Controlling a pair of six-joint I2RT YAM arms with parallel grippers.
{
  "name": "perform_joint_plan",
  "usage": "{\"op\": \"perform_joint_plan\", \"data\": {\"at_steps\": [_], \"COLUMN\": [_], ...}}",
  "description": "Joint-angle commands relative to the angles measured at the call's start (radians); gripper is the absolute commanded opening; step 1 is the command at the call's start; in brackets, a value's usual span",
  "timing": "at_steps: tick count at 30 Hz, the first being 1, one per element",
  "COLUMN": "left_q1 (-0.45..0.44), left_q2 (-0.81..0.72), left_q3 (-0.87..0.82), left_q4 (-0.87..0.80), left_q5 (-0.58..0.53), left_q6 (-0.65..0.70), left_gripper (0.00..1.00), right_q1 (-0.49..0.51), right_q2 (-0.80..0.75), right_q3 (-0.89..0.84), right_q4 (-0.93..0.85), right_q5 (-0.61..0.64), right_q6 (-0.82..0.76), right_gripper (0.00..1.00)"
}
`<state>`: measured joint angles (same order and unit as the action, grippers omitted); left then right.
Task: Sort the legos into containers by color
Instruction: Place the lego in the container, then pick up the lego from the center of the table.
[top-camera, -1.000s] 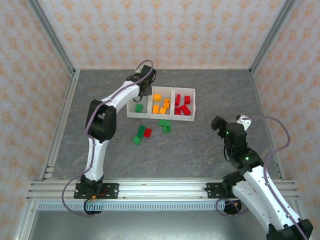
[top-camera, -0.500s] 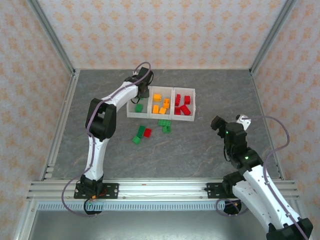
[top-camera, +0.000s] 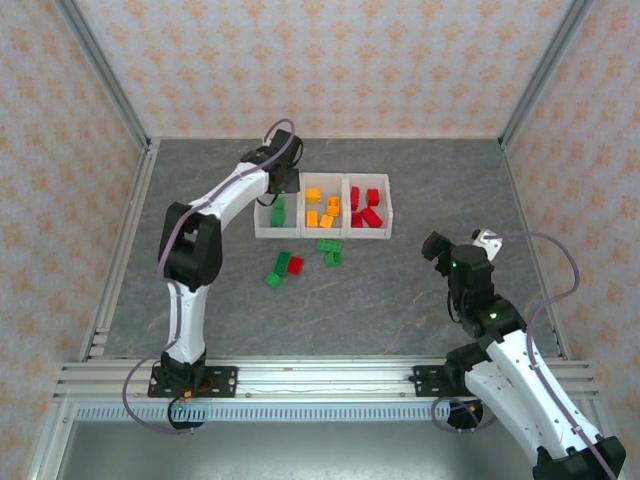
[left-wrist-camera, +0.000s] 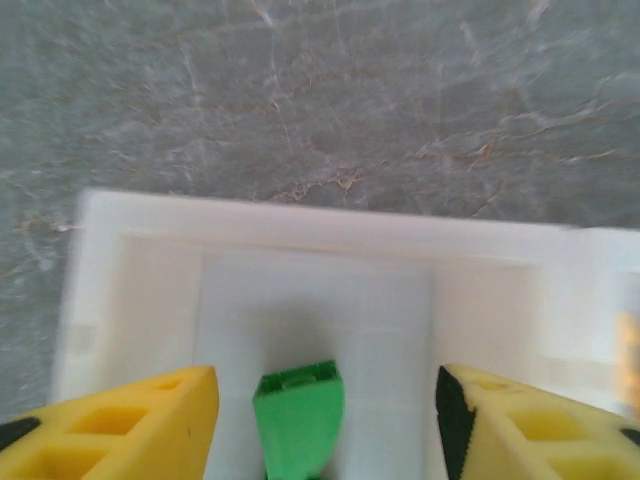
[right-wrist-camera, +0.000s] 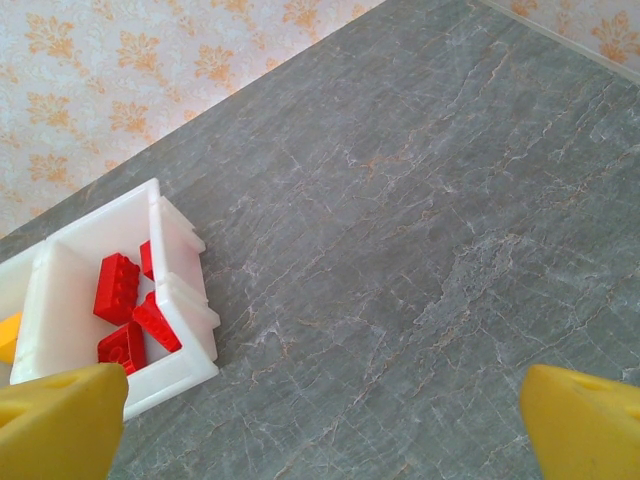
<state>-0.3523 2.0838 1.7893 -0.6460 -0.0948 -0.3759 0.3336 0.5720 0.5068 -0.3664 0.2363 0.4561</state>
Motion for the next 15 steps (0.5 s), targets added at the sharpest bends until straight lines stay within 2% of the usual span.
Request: {"op": "perform_joint_plan", "data": {"at_steps": [1, 5, 9, 11, 15], "left_q1": [-0.048, -0.141, -0.189, -0.211, -0.259], "left_q2": [-0.166, -0.299, -0.378, -0.415, -0.455], "left_q3": [-0.072, -0.224, -0.358, -0.416, -0.466], "left_q4": [-0.009, -0.004, -0.006, -0.002, -0.008], "left_q5": [-0.033, -0.086, -0.051, -0.035, -0.005], "left_q6": [0.009, -0.015, -0.075, -0.102, -0.156], "left_gripper": [0.7, 0.82, 0.87, 0.99, 1.0], "right_q1": [0.001, 0.002, 0.002, 0.002, 0.001], "right_q2": [-0.005, -0.002, 0.002, 0.007, 0.012], "right_q3": [0.006, -0.002, -0.006, -0.003, -0.004], "right_q4": [0.007, 0.016, 0.024, 0.023, 0.022], "right_q5": [0.023, 0.015, 0.009, 0.005, 0.003], "right_q6": [-0.004, -0.004, -0.006, -0.008, -0.007], "right_gripper": [1.0, 1.0, 1.0, 1.0, 1.0]}}
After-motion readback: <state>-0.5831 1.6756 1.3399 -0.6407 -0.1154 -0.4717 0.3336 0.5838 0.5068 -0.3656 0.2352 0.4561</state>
